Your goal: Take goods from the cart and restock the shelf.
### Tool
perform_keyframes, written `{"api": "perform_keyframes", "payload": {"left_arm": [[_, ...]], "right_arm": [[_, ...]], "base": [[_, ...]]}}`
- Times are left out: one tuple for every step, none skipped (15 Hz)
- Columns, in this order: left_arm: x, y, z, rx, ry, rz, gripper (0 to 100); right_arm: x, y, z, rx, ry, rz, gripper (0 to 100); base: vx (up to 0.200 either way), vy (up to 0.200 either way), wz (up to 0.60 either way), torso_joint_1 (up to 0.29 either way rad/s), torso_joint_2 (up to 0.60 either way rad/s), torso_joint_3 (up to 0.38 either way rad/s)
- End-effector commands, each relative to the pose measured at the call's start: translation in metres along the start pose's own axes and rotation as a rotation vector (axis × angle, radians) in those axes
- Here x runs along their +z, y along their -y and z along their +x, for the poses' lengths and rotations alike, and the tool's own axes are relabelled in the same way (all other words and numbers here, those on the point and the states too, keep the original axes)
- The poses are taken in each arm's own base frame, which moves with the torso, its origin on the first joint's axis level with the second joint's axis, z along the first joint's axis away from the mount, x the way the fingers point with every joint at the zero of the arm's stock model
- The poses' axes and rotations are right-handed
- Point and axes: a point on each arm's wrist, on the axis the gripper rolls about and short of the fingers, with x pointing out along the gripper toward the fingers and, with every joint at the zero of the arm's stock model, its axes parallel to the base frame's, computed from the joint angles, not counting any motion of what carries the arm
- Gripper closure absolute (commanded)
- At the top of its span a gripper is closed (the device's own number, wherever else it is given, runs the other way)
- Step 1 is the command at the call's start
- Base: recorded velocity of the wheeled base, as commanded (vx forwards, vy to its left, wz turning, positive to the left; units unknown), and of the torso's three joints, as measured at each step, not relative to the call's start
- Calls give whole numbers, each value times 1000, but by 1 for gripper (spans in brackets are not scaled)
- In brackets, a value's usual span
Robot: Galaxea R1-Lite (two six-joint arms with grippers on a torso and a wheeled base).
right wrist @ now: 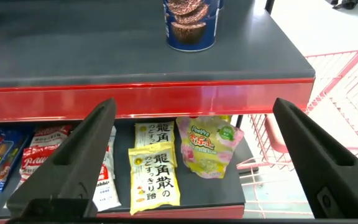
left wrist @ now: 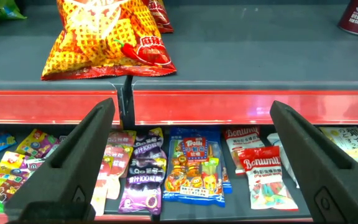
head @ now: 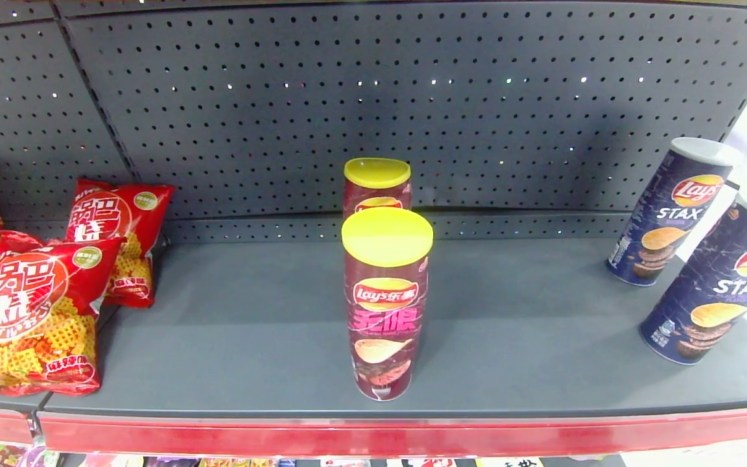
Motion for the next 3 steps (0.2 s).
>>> {"api": "perform_keyframes", "payload": {"left_arm": [[0, 0, 0, 0, -1, 0, 0], [0, 0, 0, 0, -3, 0, 0], [0, 0, 0, 0, -3, 0, 0]], "right_arm": [[0, 0, 0, 1, -2, -1, 0], [0, 0, 0, 1, -2, -1, 0], [0, 0, 0, 1, -2, -1, 0]], "base": [[0, 0, 0, 0, 0, 0], [0, 0, 0, 0, 0, 0], [0, 0, 0, 0, 0, 0]]}}
